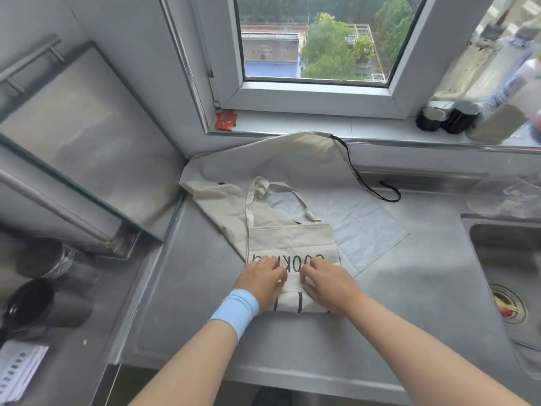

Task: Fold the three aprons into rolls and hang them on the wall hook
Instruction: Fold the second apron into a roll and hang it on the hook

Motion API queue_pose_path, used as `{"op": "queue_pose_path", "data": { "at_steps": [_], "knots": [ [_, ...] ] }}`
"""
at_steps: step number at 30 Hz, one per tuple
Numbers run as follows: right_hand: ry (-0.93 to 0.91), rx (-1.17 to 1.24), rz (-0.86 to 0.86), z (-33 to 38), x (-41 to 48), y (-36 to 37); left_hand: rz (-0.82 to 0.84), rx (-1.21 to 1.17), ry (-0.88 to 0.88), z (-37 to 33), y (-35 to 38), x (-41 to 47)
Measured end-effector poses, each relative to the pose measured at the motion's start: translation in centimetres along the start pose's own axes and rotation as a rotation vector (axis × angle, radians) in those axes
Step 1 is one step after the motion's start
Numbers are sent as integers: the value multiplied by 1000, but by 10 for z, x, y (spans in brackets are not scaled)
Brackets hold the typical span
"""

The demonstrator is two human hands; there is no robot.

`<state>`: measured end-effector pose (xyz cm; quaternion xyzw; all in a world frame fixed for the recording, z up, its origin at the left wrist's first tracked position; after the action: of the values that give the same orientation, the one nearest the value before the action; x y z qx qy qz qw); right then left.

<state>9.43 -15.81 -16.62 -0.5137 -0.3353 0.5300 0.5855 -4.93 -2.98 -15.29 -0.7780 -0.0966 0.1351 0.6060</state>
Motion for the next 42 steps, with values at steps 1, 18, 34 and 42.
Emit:
{"op": "queue_pose_path", "data": {
  "at_steps": [1, 18, 34, 42],
  "knots": [
    [8, -12, 2, 1, -1, 1, 33, 4, 12, -4, 2, -11],
    [208, 217, 216, -8, -30, -32, 486, -354, -426, 0, -21, -26],
    [583, 489, 1, -41, 29, -33, 75, -544, -754, 74, -17, 4],
    [621, 441, 62, -53, 59, -21, -275, 135, -98, 28, -15, 40]
  ]
}}
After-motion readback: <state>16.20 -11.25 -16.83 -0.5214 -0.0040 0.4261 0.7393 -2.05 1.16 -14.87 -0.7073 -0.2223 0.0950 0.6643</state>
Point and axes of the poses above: each hand's wrist, its own x-axis towards the middle knuckle, its own y-axis out of the palm, z = x × y, the point moved 2 cm from there along x, towards the middle knuckle, and after that the axes turned 1 degree about x, right-handed, at the moved point
